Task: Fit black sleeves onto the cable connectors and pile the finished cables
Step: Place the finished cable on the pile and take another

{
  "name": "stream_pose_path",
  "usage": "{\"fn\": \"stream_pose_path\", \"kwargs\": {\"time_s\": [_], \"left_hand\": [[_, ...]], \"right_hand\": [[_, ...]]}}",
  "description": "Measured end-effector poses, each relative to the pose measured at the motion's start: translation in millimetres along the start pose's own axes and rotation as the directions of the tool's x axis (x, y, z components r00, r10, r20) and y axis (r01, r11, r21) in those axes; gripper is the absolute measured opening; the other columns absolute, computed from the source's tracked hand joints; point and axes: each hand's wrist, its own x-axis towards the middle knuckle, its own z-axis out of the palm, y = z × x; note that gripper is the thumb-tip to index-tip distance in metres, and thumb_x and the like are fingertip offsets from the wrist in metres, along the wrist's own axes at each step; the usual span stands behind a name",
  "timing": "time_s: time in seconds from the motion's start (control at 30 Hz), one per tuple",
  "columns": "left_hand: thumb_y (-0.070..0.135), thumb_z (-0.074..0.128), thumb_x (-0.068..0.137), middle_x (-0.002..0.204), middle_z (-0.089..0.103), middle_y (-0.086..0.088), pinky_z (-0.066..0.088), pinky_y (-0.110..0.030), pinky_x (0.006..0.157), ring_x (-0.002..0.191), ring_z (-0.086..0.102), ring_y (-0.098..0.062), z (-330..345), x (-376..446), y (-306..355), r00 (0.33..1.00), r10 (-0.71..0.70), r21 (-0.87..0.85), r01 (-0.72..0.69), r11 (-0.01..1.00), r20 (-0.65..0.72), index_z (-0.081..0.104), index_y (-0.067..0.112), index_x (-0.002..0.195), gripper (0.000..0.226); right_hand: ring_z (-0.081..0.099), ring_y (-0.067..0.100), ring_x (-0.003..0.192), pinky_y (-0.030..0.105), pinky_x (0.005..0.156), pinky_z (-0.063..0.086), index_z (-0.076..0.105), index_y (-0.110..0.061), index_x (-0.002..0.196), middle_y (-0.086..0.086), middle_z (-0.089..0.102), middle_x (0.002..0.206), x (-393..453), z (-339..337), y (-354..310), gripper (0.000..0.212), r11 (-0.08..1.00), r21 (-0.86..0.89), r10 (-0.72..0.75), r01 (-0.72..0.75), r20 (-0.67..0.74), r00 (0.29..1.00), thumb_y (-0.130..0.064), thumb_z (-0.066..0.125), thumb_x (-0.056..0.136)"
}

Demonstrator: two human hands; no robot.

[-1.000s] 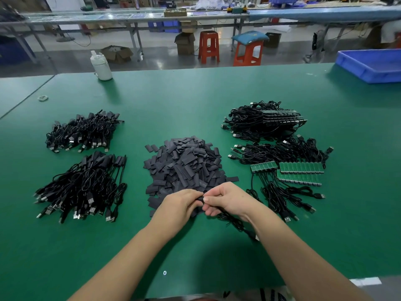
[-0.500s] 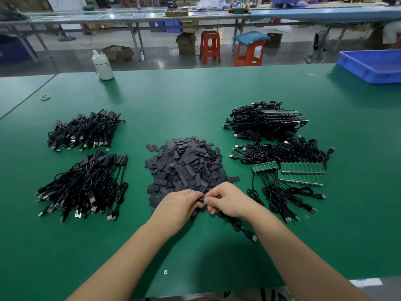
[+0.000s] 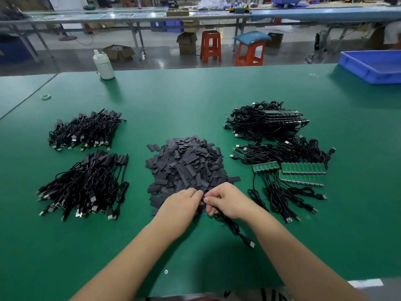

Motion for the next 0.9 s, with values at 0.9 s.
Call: {"fn": "stream_pose_path", "kwargs": {"time_s": [0.9], "left_hand": [[0.009, 0.056, 0.098, 0.096, 0.074, -0.015, 0.057, -0.028, 0.069, 0.074, 0.07, -0.023, 6.6, 2.8, 29.1, 0.922, -0.363, -0.991, 0.134, -0.025, 0.134, 0.064, 0.01, 0.111, 0.015]], "right_hand": [[0.075, 0.027, 0.09, 0.033, 0.08, 0.062, 0.063, 0.0, 0.101, 0.017, 0.076, 0.096, 17.5, -13.1, -18.4, 0.009, 0.44, 0.891, 0.067, 0.114, -0.159, 0.985, -0.007, 0.058, 0.098]]}}
